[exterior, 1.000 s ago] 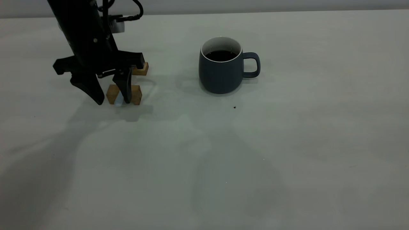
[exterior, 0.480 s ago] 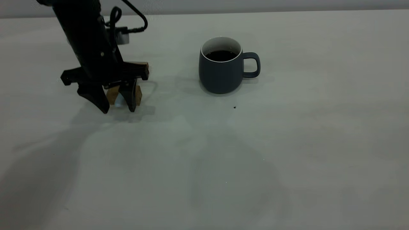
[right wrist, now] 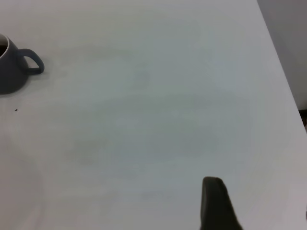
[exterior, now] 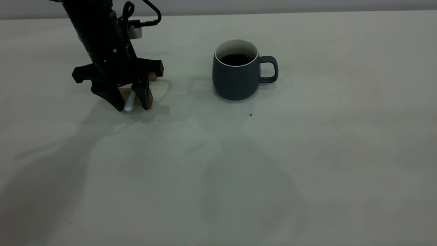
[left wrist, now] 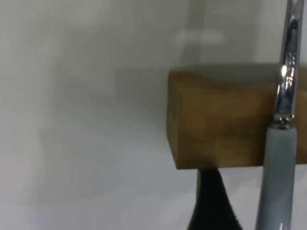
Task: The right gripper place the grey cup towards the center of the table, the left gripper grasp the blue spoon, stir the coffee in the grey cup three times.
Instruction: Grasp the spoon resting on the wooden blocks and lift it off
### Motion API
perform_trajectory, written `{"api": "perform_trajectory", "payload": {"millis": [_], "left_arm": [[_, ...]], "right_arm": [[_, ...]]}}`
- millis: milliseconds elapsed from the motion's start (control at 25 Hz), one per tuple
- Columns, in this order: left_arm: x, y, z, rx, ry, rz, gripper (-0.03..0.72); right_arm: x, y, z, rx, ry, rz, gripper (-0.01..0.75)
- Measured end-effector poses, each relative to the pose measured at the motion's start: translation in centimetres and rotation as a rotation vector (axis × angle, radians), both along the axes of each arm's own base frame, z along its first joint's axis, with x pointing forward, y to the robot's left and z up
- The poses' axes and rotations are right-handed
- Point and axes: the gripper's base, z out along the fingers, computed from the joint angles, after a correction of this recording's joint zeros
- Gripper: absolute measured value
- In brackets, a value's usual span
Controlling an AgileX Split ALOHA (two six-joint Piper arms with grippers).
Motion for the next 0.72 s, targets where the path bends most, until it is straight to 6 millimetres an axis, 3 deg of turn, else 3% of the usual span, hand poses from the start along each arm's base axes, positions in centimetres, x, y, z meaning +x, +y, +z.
{"api": "perform_trajectory", "payload": {"millis": [280,400,560,680,720], "left_arm": [[-0.26,0.06,-0.76,0.006,0.027,0.006,0.541],[-0.28,0.07,-0.76,0.006,0.030,0.018,0.496],[-0.31,0.07,-0.76,0.007,0.033,0.022,0.348],[-0.35,0.08,-0.76,0.008,0.037,0.022,0.162],[-0.35,0.07,-0.71,0.009,0.043,0.022,0.144]], "right_arm": [[0.00,0.00,0.00,0.000,0.000,0.000,0.474],[0.00,0.00,0.00,0.000,0.000,0.000,0.474],[0.00,0.00,0.00,0.000,0.000,0.000,0.474],[0.00,0.00,0.00,0.000,0.000,0.000,0.474],[0.00,0.00,0.00,0.000,0.000,0.000,0.474]]}}
